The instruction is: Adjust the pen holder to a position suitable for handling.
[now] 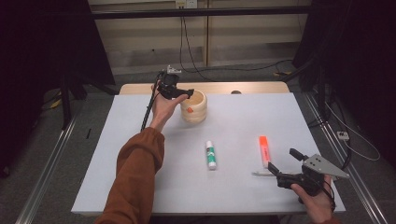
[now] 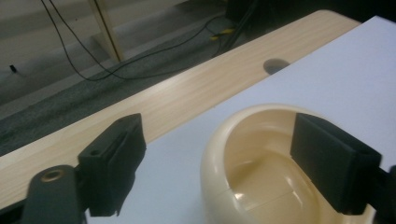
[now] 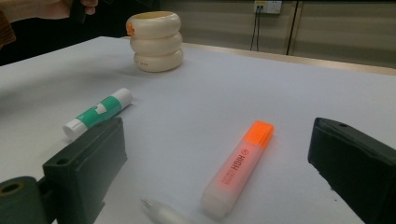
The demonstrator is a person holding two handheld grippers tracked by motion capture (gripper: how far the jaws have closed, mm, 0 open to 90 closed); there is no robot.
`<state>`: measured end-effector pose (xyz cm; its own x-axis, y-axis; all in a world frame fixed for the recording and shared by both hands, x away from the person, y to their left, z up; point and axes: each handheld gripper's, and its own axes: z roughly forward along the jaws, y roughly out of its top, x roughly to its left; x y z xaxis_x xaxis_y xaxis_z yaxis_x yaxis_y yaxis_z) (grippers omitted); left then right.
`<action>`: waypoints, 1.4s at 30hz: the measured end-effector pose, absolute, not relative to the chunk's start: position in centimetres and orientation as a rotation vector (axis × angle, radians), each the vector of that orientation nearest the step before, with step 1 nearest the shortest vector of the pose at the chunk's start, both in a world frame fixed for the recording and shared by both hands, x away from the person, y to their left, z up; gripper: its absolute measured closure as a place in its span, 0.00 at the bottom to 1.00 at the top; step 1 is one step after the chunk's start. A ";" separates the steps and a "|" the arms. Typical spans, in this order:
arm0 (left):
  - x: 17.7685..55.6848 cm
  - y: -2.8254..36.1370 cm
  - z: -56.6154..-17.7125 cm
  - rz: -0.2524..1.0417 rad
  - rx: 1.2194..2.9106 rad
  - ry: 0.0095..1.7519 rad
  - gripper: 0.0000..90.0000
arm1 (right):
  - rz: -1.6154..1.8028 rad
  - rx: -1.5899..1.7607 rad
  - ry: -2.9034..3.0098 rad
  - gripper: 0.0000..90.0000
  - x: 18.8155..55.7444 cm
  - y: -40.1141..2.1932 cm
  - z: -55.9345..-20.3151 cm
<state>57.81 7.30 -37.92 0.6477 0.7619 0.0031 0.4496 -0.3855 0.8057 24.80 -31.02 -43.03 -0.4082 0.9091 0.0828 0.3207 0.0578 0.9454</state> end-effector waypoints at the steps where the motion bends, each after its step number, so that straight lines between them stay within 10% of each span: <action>1: 57.9 7.2 -38.0 0.480 2.038 0.943 0.21 | 1.357 1.227 1.781 0.04 24.8 -31.0 -43.0; 29: 60.0 6.8 -41.5 0.358 2.090 0.917 0.81 | 1.357 1.231 1.775 0.04 24.7 -31.1 -43.1; 42: 59.6 7.3 -40.9 0.353 2.101 0.978 0.84 | 1.355 1.229 1.775 0.04 24.7 -31.1 -43.1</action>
<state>59.61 7.31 -40.92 0.6661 0.7427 -0.0693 0.5274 -0.4032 0.7478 24.72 -31.14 -43.06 -0.4041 0.9112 0.0803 0.3176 0.0575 0.9465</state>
